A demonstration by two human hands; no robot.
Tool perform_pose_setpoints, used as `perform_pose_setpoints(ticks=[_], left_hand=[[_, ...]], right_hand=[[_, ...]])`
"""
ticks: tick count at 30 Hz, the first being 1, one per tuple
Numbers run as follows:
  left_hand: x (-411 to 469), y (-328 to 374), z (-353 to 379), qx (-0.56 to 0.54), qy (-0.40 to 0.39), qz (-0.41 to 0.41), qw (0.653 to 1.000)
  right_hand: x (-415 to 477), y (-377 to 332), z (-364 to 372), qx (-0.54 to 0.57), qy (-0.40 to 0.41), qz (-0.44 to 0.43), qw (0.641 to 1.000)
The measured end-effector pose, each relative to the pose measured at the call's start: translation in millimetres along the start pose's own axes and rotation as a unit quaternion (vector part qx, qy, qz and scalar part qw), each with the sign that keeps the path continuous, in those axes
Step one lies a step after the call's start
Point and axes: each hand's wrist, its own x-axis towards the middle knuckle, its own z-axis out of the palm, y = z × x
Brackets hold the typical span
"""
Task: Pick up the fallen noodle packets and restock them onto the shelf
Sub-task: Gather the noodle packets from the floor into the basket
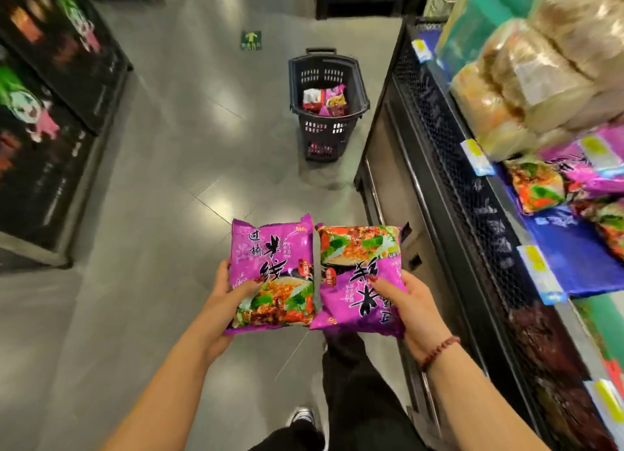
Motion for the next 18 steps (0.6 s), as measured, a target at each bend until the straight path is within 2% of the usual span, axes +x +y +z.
perform_pose_setpoints(ticks=[10,18], left_hand=[[173,133,77,-0.055,0.034,0.053,0.996],[304,227,82,-0.035,0.038,0.04,0.998]], right_hand=[[214,-157,7,0.017,-0.035,-0.007,0.999],[350,-232,45,0.015,-0.032,0.0,0.999]])
